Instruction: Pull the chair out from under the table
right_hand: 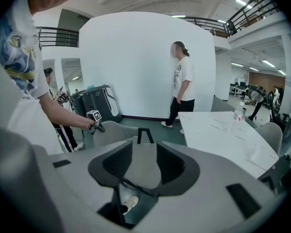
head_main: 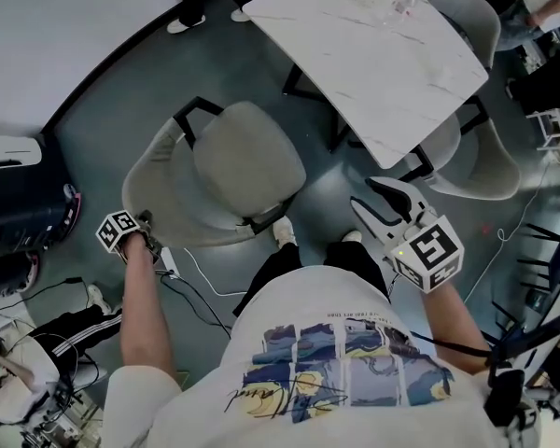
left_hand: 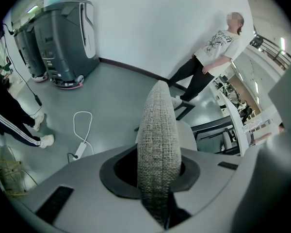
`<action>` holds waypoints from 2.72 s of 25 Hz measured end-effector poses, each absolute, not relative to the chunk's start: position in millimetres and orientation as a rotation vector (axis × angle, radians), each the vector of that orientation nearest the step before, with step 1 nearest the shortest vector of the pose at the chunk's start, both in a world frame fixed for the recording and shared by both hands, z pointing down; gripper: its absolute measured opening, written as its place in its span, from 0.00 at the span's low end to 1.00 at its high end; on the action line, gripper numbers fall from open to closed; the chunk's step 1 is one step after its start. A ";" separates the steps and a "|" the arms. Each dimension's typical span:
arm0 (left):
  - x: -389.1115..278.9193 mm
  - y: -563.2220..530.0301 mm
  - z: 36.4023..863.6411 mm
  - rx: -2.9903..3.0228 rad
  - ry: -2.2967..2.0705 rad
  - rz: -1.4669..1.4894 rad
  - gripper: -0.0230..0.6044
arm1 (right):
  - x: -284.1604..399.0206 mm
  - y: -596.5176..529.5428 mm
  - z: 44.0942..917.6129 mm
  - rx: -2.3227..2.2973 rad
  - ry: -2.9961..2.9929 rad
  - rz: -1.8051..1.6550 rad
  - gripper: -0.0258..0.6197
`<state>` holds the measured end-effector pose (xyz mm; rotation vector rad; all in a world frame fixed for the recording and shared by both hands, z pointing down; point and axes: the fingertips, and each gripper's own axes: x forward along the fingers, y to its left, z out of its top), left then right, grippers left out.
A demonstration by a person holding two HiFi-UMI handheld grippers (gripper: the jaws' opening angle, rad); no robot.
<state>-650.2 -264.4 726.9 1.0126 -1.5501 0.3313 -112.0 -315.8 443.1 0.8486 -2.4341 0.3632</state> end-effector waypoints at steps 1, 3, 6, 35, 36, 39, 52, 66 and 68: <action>-651.4 -263.4 726.6 1.016 -1.550 0.333 0.18 | -112.8 -315.2 442.9 0.844 -2.433 0.361 0.27; -651.7 -263.0 726.5 1.033 -1.545 0.342 0.18 | -114.1 -313.8 442.0 0.837 -2.431 0.356 0.27; -651.3 -264.7 727.8 1.053 -1.540 0.364 0.19 | -117.1 -312.7 441.2 0.833 -2.431 0.350 0.27; -300.2 -72.4 471.7 1.849 -1.784 0.260 0.05 | -1.8 -157.7 429.8 0.352 -2.675 0.271 0.08; -276.8 -55.3 466.1 1.874 -1.755 0.257 0.05 | 0.1 -146.7 429.8 0.321 -2.683 0.269 0.07; -221.1 -12.8 445.0 1.942 -1.674 0.232 0.05 | 4.9 -114.4 423.2 0.260 -2.708 0.241 0.07; -149.3 58.1 371.1 2.327 -1.372 0.276 0.05 | -41.7 -17.2 395.4 0.269 -2.725 0.150 0.07; -212.5 219.8 378.0 2.370 -1.286 0.274 0.05 | -137.6 162.1 389.0 0.226 -2.716 0.103 0.06; -219.8 234.9 379.1 2.366 -1.288 0.263 0.05 | -145.2 178.1 389.7 0.220 -2.713 0.100 0.06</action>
